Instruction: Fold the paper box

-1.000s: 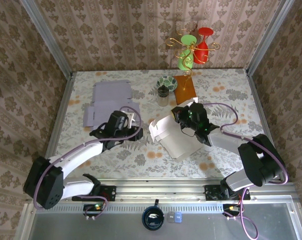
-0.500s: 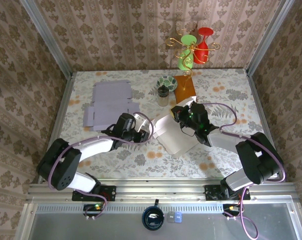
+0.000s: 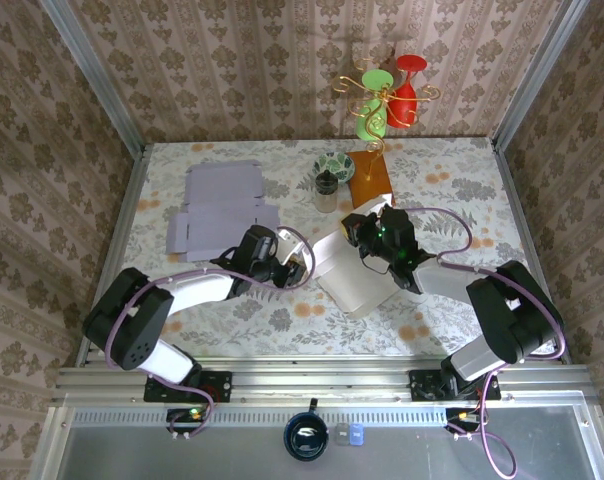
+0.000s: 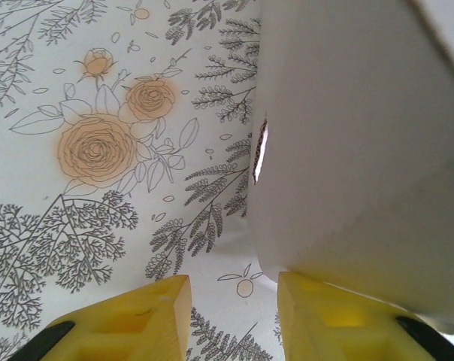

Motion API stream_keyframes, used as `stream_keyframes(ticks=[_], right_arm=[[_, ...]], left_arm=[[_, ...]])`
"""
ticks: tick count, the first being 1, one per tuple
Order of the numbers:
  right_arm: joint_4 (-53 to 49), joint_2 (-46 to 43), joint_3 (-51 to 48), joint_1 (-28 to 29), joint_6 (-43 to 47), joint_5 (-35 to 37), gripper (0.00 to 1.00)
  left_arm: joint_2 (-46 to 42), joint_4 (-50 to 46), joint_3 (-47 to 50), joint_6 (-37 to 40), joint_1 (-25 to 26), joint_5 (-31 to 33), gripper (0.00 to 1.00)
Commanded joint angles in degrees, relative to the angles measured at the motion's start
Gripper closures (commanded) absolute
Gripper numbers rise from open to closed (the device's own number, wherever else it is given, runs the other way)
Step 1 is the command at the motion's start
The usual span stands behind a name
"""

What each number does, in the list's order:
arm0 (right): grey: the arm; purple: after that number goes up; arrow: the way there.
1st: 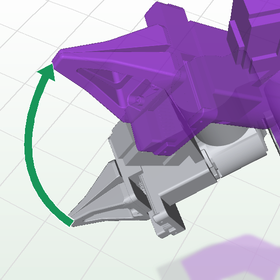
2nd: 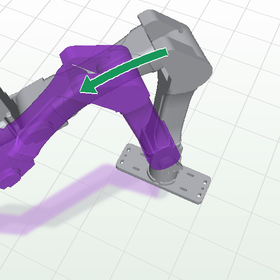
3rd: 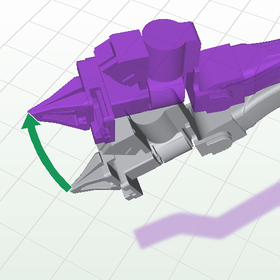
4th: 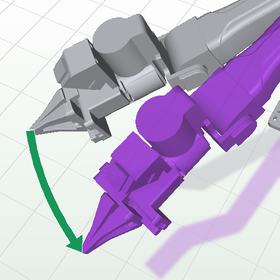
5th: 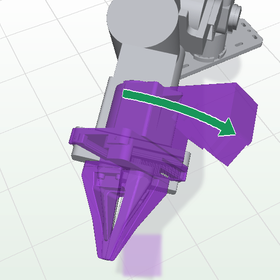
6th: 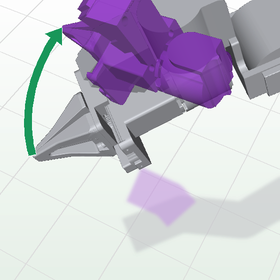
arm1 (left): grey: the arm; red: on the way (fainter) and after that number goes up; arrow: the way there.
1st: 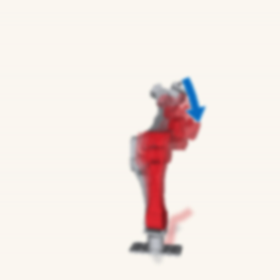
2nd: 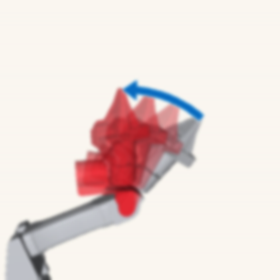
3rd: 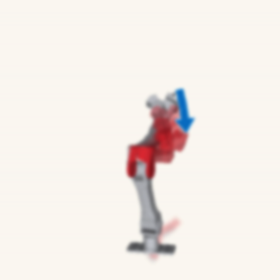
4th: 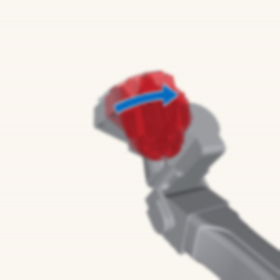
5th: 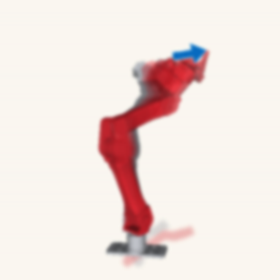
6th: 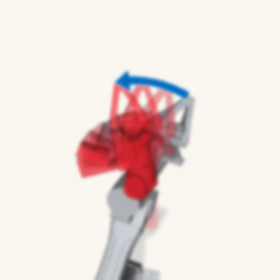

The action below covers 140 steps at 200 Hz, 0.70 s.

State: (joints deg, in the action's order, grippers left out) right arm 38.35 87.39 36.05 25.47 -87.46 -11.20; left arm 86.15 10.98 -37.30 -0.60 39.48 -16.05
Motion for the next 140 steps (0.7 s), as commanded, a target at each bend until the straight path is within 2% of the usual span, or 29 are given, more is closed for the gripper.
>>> stream_keyframes(ticks=[1,40,92,114,140], right_arm=[[0.86,0.93,-1.82,-0.23,-0.1,-0.93,1.0],[1.61,-0.23,-4.12,-0.25,0.45,-1.1,1.0],[4.62,-1.85,-5.52,-1.19,0.62,-1.9,1.0],[4.76,-1.88,-1.58,-1.13,0.25,-2.29,1.0],[5.29,-1.86,0.83,-0.69,-0.86,-1.38,1.0]], left_arm=[[0.42,1.31,-0.94,2.16,0.73,0.49,0.63],[0.41,1.41,-0.84,3.06,2.71,1.4,0.62],[0.05,0.76,-1.33,2.21,5.15,6.54,0.6],[-3.14,-0.79,-0.54,0.76,4.83,10.82,0.56],[-9.77,-3.49,0.92,-0.84,3.22,12.43,0.52]])
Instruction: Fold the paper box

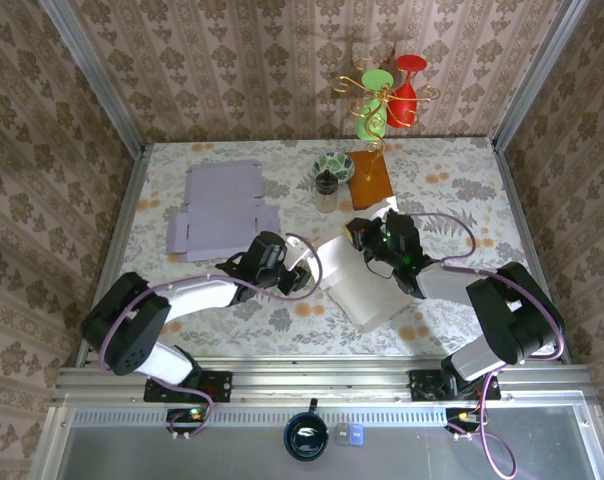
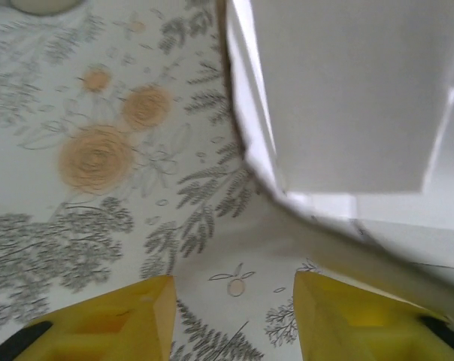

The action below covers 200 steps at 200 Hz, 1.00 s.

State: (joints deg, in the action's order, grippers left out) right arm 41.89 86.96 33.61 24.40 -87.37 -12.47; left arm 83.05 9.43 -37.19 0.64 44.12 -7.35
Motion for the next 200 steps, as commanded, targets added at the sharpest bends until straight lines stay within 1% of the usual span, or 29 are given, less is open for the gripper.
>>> stream_keyframes(ticks=[1,26,42,57,81,117,137,151,175,200], right_arm=[[1.82,-1.39,3.29,0.43,-1.04,-0.11,1.0],[3.15,-0.45,2.91,0.56,-1.22,0.22,1.0],[5.21,0.94,0.75,0.65,-1.68,0.34,1.0],[7.71,2.44,-1.59,0.95,-2.44,0.55,1.0],[8.55,3.74,-3.59,1.11,-1.52,0.79,1.0],[12.15,7.31,-4.86,1.0,-2.21,0.5,1.0],[10.68,6.74,-4.26,1.0,-1.86,0.68,1.0],[9.38,6.55,-3.34,1.05,-1.49,0.43,1.0],[8.66,6.63,-2.76,1.11,-1.48,0.34,1.0],[8.3,6.75,-2.74,1.09,-1.57,0.34,1.0]], left_arm=[[-6.93,-2.04,0.85,-2.11,-1.5,3.74,0.52],[-12.76,-5.7,2.74,-2.84,-2.71,4.58,0.5],[-15.56,-7.3,4.25,-3.43,-3.59,4.55,0.5],[-17.03,-8.52,5.2,-3.59,-4.17,4.33,0.49],[-17.38,-9.77,5.42,-3.42,-4.54,3.93,0.49],[-13.84,-8.08,5.34,-3.03,-4.57,2.48,0.51],[-10.89,-6.68,4.57,-1.33,-4.65,2.97,0.53],[-9.07,-5.61,3.85,-0.39,-5.62,2.63,0.54],[-6.72,-3.06,3.01,1.55,-8.16,-0.1,0.54],[-3.28,-1.46,1.2,3.78,-9.31,-3.77,0.55]])
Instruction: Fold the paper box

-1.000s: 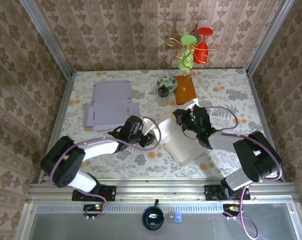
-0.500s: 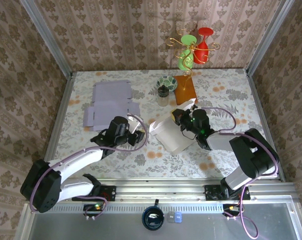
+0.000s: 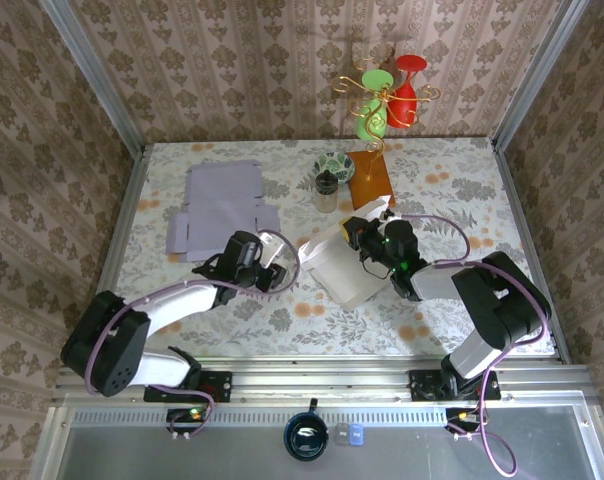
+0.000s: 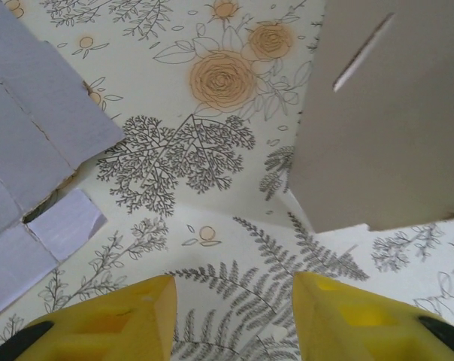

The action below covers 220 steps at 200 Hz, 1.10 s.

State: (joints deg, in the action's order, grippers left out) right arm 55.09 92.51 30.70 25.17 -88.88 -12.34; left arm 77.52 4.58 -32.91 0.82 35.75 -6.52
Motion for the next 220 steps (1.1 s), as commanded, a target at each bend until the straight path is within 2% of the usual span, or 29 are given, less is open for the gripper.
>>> stream_keyframes(ticks=[1,29,94,220], right_arm=[[-4.99,1.19,0.2,0.32,-0.06,0.17,1.0],[-5.77,1.15,0.79,0.41,-0.02,0.25,1.0],[-5.84,2.1,1.69,0.5,-0.23,0.25,1.0],[-4.39,2.46,1.83,0.5,-1.24,0.88,1.0]], left_arm=[[2.32,3.45,-3.15,3.68,-0.94,-4.84,0.55],[5.29,5.03,-5.11,5.0,-0.85,-9.6,0.57],[7.18,5.83,-7.75,6.97,0.36,-13.99,0.57],[9.12,9.02,-8.37,4.63,5.01,-11.35,0.52]])
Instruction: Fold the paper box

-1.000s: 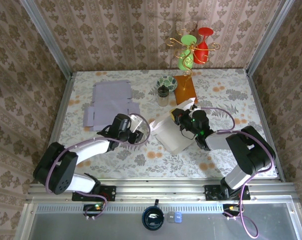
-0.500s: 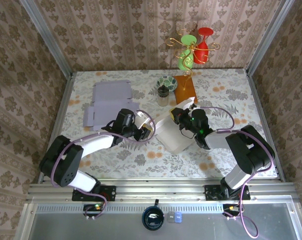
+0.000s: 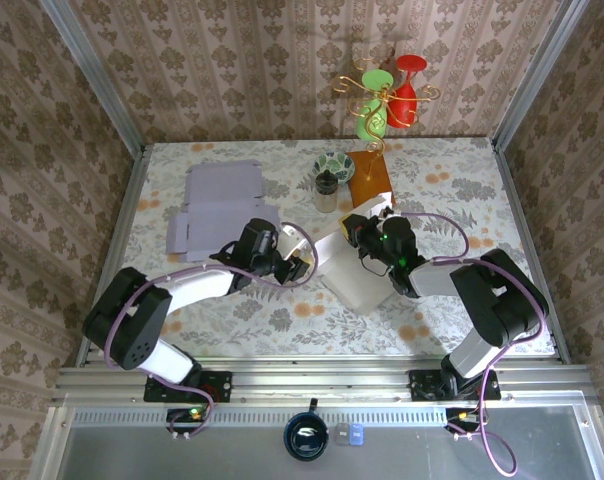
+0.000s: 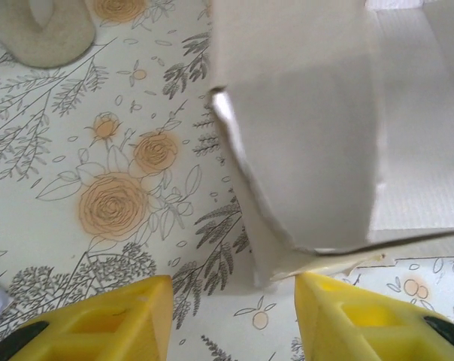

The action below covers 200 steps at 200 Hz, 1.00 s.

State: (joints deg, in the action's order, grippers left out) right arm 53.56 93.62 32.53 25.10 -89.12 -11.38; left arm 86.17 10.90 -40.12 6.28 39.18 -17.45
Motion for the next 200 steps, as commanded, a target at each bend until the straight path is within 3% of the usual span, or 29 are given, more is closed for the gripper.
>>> stream_keyframes(ticks=[1,108,200], right_arm=[[-2.81,1.37,-0.05,0.56,-1.03,-0.06,1.0],[-2.15,-0.08,-0.47,0.91,-1.92,0.68,1.0],[7.93,0.11,-3.84,5.15,-7.61,10.35,1.0]], left_arm=[[0.43,2.72,-1.13,-0.88,1.59,-0.4,0.52],[1.24,4.3,-1.38,-3.99,2.66,2.44,0.55],[3.02,4.41,-2.94,-8.32,9.16,22.24,0.64]])
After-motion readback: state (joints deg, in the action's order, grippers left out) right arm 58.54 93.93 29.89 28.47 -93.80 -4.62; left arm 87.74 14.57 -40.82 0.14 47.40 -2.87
